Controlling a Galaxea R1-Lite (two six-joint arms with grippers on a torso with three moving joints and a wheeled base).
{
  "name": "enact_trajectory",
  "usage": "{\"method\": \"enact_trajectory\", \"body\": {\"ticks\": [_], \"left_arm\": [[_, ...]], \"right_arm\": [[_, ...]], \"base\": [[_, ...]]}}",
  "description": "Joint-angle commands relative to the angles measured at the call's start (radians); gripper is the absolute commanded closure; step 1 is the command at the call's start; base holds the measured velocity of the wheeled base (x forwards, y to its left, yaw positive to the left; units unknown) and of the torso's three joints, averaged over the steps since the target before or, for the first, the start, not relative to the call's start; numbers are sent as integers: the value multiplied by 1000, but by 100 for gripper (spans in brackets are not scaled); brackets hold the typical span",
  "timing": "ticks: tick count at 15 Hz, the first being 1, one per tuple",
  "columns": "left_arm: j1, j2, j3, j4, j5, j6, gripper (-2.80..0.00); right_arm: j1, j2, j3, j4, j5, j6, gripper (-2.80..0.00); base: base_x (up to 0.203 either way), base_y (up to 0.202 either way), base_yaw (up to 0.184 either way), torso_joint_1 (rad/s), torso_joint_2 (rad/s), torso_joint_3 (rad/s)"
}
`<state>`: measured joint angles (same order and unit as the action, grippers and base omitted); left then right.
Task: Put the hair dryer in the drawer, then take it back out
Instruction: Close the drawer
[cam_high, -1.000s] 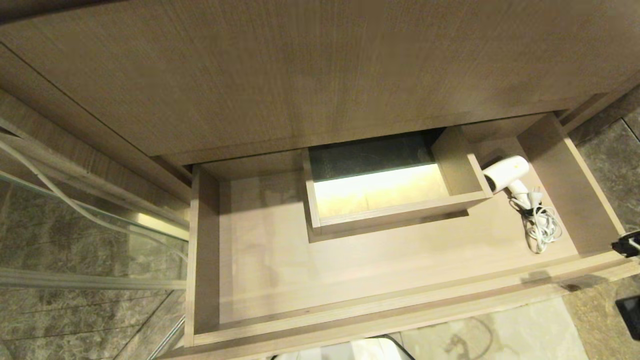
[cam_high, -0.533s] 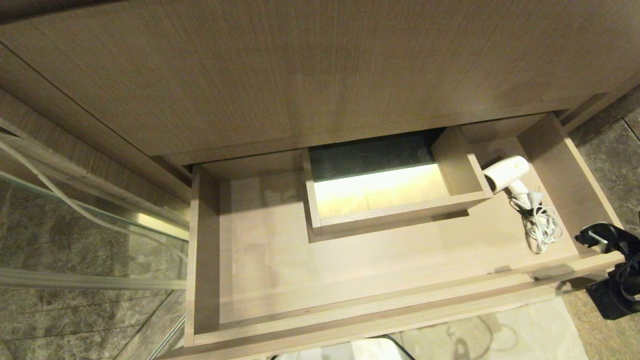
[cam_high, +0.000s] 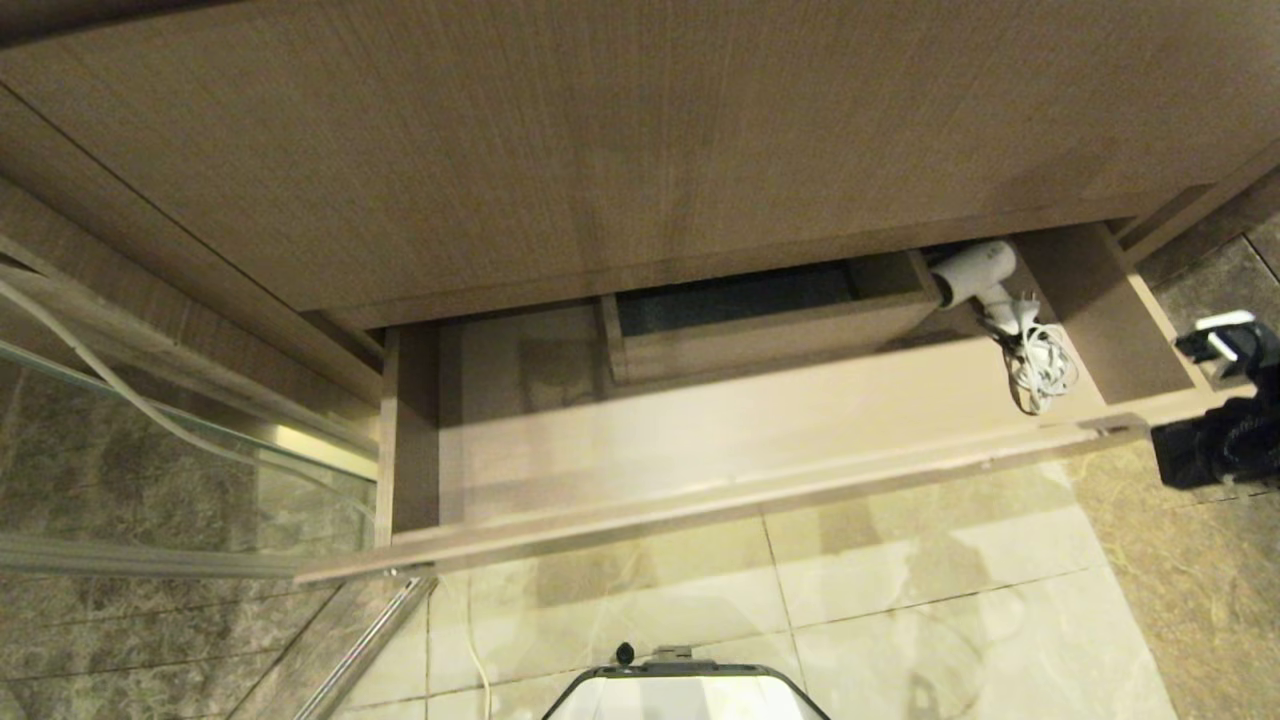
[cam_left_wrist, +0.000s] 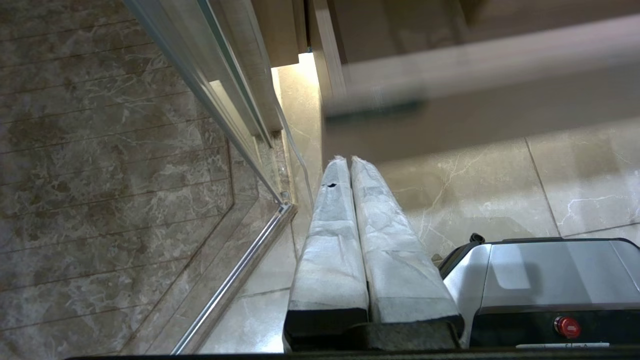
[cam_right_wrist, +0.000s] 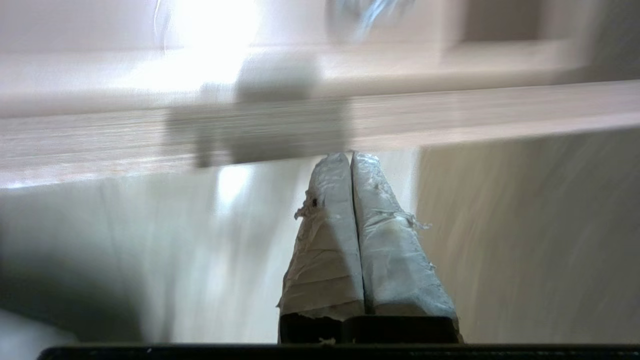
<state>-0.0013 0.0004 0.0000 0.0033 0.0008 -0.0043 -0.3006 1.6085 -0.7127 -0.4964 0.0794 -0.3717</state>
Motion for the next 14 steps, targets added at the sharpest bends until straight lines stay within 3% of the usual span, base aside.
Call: {"method": "enact_trajectory", "body": {"ticks": [1,7,14], "left_arm": [[0,0,2,0,-1,0,0],[0,0,1,0,0,0,0],[0,0,0,0,0,0,0]], "right_arm": [[19,29,-68,-92,0,15,0],[19,-115,0,-31,1,9,0],[26,-572,236,95,4,84,0]], "base": [[0,0,0,0,0,0],[0,0,0,0,0,0],[0,0,0,0,0,0]]}}
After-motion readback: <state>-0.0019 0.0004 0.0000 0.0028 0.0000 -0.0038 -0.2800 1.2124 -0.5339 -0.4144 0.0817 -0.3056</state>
